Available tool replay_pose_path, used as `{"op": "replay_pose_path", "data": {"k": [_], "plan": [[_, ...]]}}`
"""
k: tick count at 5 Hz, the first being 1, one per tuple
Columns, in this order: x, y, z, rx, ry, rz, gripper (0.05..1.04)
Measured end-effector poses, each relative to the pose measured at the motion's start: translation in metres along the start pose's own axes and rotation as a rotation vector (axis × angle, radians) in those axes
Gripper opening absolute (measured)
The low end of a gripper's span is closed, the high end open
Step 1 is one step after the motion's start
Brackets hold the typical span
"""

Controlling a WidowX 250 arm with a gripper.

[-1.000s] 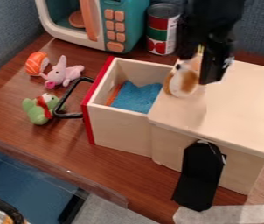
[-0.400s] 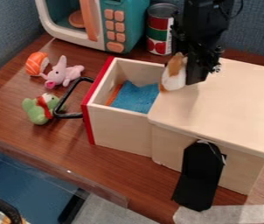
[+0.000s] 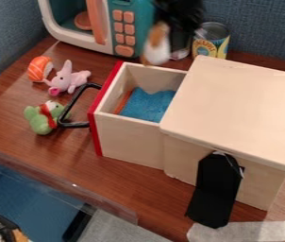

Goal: Move the stuffed animal down

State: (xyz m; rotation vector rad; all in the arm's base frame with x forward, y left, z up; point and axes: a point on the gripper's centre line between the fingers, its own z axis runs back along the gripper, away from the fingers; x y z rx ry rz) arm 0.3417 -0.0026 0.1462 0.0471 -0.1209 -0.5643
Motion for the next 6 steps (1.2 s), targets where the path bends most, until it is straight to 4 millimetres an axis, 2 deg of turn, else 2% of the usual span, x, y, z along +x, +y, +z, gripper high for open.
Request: {"op": "replay_pose_path", "data": {"k": [1, 2, 4, 6], "plan": [[-0.016, 0.043, -0.006, 0.043, -0.014, 0.089, 0.364], [-0.032, 0.077, -0.029, 0.051, -0.003, 0.176, 0.364], [-0.041, 0.117, -0.061, 0.111, -0.008, 0.284, 0.364], [-0.055, 0.135, -0.109, 0.080, 0.048, 0.382, 0.364]]}}
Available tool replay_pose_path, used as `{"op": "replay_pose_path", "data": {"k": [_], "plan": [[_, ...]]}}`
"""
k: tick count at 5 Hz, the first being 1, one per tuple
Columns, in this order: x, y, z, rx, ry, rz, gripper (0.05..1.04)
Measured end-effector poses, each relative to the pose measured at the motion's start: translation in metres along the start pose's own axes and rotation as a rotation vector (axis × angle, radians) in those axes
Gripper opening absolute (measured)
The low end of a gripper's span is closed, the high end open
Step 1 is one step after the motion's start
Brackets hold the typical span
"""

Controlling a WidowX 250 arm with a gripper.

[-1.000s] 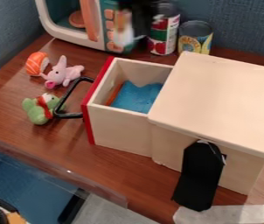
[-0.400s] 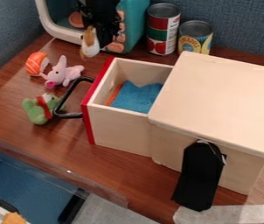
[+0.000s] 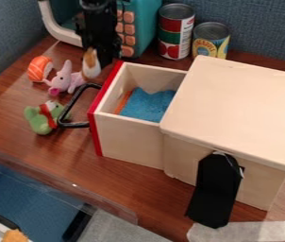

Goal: Move the stuffed animal down

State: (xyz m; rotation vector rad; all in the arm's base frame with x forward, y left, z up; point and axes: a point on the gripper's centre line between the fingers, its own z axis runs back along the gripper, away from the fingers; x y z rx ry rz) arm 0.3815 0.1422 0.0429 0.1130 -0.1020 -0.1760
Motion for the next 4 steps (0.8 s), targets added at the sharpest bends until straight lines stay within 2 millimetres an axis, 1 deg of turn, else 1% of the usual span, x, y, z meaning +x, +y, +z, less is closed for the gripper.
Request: {"op": "replay_pose_path", "data": {"k": [1, 2, 3, 4], "plan": [[-0.001, -0.002, -0.012, -0.018, 0.029, 0.013, 0.409], [0.000, -0.002, -0.012, -0.022, 0.025, 0.035, 0.716], [-0.001, -0.003, -0.006, -0.022, 0.018, 0.031, 0.977], [0.002, -0.002, 0.028, -0.014, -0.027, 0.053, 1.003]]}}
